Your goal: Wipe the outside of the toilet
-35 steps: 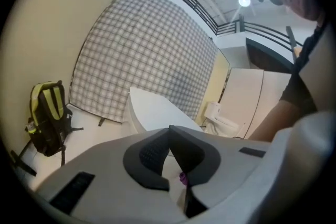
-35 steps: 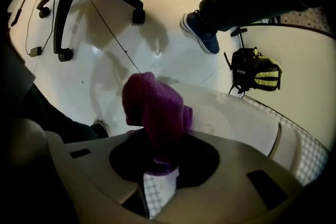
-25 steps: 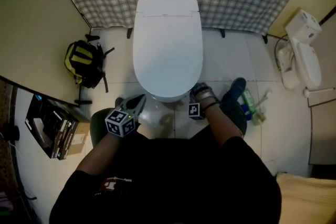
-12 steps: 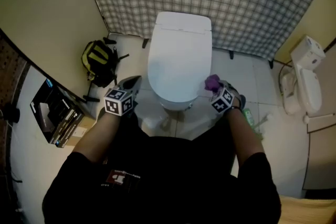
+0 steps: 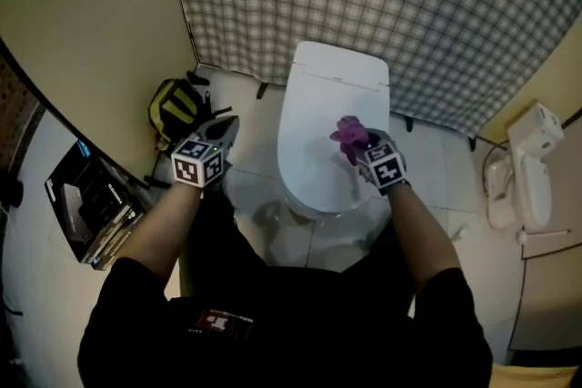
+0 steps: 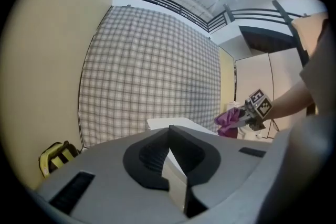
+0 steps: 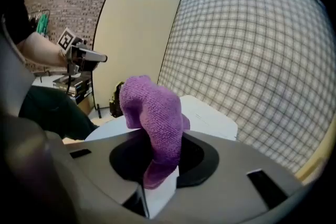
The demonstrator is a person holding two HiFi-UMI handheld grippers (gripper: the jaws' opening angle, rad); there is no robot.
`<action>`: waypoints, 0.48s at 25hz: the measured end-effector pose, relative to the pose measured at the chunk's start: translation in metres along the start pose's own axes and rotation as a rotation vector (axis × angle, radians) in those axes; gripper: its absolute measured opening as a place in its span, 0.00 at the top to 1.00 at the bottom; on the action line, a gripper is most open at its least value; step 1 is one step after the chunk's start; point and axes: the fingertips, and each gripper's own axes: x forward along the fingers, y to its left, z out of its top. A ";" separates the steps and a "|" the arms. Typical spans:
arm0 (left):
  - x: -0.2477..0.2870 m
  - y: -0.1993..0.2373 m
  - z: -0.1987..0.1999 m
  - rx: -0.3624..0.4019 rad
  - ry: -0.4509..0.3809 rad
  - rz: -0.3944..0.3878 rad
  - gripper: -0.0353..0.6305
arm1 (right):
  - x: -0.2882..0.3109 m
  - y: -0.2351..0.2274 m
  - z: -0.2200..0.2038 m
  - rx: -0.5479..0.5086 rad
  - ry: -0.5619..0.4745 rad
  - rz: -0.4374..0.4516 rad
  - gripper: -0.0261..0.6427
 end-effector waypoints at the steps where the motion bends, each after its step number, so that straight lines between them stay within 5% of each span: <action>1: 0.008 0.015 0.001 0.008 0.000 0.005 0.95 | 0.015 0.001 0.011 0.032 -0.017 0.010 0.82; 4: 0.025 0.046 -0.008 0.022 0.020 0.011 0.95 | 0.054 0.005 0.016 0.136 -0.022 0.024 0.82; 12: 0.032 0.073 -0.031 -0.029 0.062 -0.002 0.95 | 0.085 0.019 0.059 0.136 -0.080 0.042 0.82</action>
